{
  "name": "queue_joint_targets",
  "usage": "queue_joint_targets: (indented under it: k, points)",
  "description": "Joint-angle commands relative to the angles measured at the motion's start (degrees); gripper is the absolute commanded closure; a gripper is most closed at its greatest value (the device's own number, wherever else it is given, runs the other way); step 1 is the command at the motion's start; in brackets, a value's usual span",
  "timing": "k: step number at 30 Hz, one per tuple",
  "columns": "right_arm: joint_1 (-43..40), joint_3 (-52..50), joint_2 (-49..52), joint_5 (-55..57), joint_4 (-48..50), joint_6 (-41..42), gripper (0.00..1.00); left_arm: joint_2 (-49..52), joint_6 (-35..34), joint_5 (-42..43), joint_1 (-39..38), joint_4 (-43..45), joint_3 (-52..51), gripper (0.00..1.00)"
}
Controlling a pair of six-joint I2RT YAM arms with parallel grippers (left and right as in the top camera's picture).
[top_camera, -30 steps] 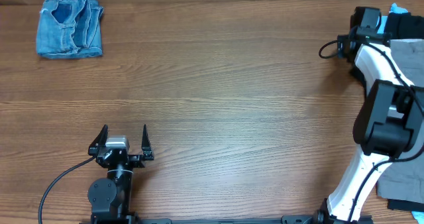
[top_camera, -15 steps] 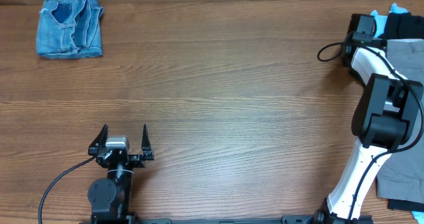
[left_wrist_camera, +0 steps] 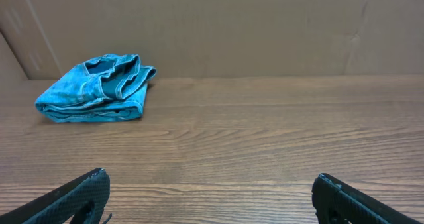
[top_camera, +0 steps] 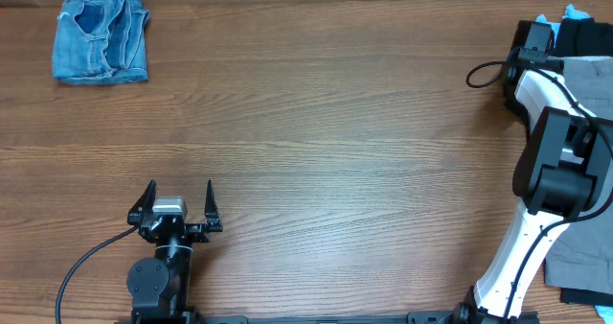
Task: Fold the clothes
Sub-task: 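Reach the right gripper to the clothes stack and grasp the grey shorts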
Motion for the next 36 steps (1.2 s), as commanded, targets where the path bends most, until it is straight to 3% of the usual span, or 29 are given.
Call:
queue_joint_targets:
  k: [1,3,7,15,18,21,26,31,36]
  points:
    - [-0.2,1.79,0.57,-0.28,1.29,2.29,0.35,-0.61,0.92,0.83,-0.48,0.0,-0.24,0.0]
    - [-0.09,1.88,0.57,-0.26,2.08,2.27,0.37,-0.61,0.9,0.83,-0.48,0.0,-0.24,0.0]
    - [0.17,2.05,0.57,-0.26,2.62,2.29,0.52,-0.61,0.9,0.83,-0.48,0.0,-0.24,0.0]
    - [0.17,2.05,0.57,-0.24,3.26,2.69,0.51,-0.61,0.9,0.83,-0.48,0.0,-0.24,0.0]
    - [0.17,2.1,0.57,-0.24,3.67,2.71,0.38,-0.61,0.9,0.83,-0.48,0.0,-0.24,0.0]
    - [0.17,2.32,0.57,-0.24,3.69,2.93,0.38,-0.61,0.9,0.83,-0.48,0.0,-0.24,0.0]
    - [0.22,2.95,0.48,-0.24,4.04,2.93,0.39,-0.61,0.9,0.83,-0.48,0.0,-0.24,0.0]
    - [0.24,4.98,0.48,-0.31,3.02,4.39,0.54,-0.61,0.9,0.83,-0.48,0.0,-0.24,0.0]
    - [0.26,4.98,0.48,-0.52,1.27,4.39,0.57,-0.61,0.92,0.83,-0.48,0.0,-0.24,0.0]
